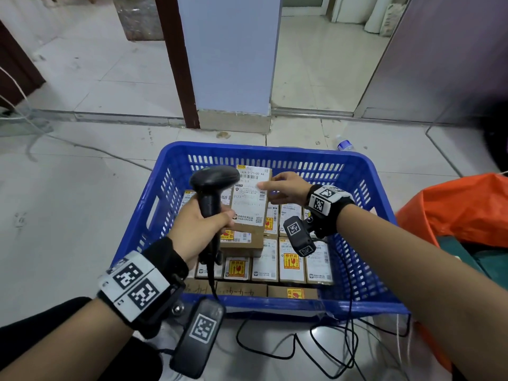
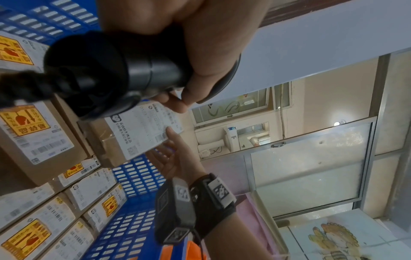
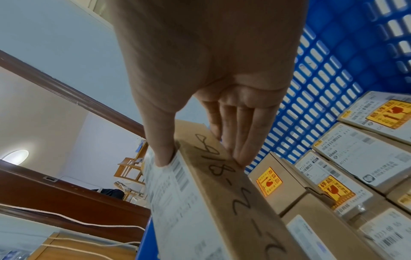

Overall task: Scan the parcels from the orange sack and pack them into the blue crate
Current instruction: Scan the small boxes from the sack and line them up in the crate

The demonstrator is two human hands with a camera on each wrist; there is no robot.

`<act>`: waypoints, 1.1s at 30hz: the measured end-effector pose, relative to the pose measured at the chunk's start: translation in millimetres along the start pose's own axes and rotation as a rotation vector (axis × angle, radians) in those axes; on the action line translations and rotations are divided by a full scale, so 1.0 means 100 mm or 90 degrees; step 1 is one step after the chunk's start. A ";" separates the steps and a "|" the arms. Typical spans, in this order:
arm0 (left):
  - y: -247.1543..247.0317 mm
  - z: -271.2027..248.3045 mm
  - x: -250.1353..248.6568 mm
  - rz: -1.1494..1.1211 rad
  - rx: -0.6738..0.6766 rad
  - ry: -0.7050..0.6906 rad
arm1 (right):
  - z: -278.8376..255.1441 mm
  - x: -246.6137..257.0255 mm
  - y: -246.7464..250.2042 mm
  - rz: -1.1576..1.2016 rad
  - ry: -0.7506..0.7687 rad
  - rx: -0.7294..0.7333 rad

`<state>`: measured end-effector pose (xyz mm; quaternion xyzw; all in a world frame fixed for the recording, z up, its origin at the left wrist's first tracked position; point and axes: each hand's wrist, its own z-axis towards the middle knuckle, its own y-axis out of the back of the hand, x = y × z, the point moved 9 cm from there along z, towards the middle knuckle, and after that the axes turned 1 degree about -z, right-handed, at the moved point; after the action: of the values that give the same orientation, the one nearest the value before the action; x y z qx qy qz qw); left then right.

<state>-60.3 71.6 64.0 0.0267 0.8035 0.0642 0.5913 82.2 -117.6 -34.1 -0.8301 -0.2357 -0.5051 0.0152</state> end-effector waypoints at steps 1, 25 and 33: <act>0.07 0.00 -0.01 -0.003 -0.005 -0.001 | -0.01 -0.04 -0.03 0.003 -0.004 0.001; 1.16 0.03 0.01 -0.151 -0.150 -0.017 | 0.78 -0.59 -2.30 -0.245 -0.120 0.015; 1.16 0.05 0.01 -0.138 -0.140 0.002 | 0.92 -0.50 -2.32 -0.400 -0.088 0.008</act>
<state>-59.6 187.3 76.8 -0.1255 0.7908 0.0878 0.5927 45.1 94.0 -171.0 -0.7491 -0.4840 -0.4260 -0.1520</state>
